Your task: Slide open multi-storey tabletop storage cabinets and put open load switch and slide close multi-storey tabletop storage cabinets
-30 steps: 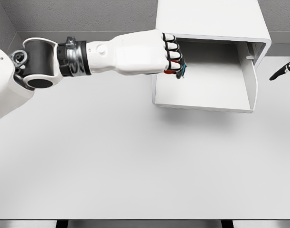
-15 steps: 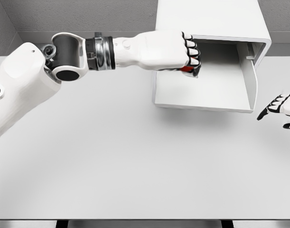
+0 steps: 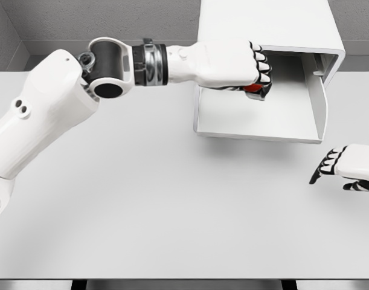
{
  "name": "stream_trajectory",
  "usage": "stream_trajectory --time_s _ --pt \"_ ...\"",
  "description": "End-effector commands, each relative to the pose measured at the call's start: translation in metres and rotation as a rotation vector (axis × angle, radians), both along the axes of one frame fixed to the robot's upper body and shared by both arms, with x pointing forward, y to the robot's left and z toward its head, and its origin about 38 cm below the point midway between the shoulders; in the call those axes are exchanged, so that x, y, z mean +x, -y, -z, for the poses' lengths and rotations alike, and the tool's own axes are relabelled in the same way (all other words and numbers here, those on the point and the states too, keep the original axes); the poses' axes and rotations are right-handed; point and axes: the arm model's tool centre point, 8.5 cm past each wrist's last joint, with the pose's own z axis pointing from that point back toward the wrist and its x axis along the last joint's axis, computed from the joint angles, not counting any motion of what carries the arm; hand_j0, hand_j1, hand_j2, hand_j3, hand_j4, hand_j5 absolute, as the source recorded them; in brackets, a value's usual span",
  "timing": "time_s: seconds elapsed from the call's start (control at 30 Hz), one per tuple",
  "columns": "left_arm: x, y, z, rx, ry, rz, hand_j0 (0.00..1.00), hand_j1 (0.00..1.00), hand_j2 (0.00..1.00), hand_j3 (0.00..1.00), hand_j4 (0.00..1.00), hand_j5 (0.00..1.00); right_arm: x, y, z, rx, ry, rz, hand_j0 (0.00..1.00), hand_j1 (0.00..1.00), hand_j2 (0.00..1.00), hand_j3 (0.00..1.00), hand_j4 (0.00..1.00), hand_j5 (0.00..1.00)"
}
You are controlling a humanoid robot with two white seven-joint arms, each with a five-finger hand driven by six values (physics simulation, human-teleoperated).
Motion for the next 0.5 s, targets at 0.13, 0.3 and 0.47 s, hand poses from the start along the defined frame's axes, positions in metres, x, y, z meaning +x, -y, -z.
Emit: stream_trajectory --time_s 0.13,0.3,0.47 --pt "0.008 0.014 0.007 0.015 -0.039 -0.014 0.55 0.55 0.55 0.55 0.55 0.55 0.001 -0.011 0.008 0.057 -0.002 -0.009 0.72 0.72 0.72 0.72 0.72 0.72" --pt "0.01 0.012 0.004 0.002 -0.042 -0.02 0.93 0.93 0.93 0.93 0.93 0.93 -0.008 -0.018 0.031 0.082 -0.056 -0.014 0.72 0.72 0.72 0.72 0.72 0.72" --pt "0.013 0.014 0.005 -0.003 -0.053 -0.025 0.97 0.97 0.97 0.97 0.97 0.97 -0.007 -0.024 0.033 0.11 -0.051 -0.017 0.72 0.72 0.72 0.72 0.72 0.72"
